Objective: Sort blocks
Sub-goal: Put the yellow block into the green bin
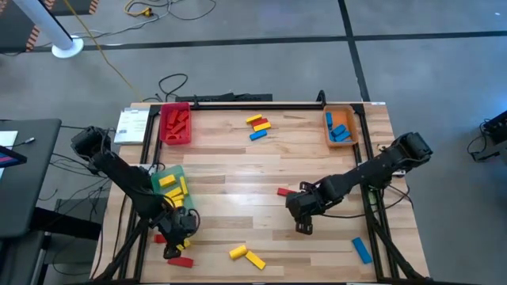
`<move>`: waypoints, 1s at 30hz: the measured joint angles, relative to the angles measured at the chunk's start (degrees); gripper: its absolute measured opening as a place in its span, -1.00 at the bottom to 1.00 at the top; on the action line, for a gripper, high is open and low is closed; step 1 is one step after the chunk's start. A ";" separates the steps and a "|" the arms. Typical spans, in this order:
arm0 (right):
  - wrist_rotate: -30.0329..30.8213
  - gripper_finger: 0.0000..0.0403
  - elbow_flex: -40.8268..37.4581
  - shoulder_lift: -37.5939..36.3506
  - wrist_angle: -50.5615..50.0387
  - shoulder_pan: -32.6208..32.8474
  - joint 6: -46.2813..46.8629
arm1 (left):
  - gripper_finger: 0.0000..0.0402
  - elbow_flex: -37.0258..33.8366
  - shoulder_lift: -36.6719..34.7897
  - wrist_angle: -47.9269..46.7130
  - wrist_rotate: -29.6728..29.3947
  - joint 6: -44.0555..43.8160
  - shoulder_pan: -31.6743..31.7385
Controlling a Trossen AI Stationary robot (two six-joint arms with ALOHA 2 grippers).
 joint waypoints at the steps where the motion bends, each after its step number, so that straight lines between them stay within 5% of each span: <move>1: 0.00 0.16 0.00 0.00 0.07 -0.08 0.00 | 0.19 0.00 0.00 -0.10 0.01 -1.89 -0.32; 9: 0.07 0.16 0.00 0.00 0.47 -0.33 -1.10 | 0.19 0.00 0.00 0.32 -1.51 -12.01 -0.82; 21: 1.57 0.16 0.00 0.00 0.40 -0.24 -1.79 | 0.19 1.90 9.41 0.34 -1.03 -13.30 -1.61; 30: 1.57 0.16 0.00 -0.02 1.23 -0.38 -2.82 | 0.06 6.60 13.05 -7.98 -3.82 -12.76 -1.95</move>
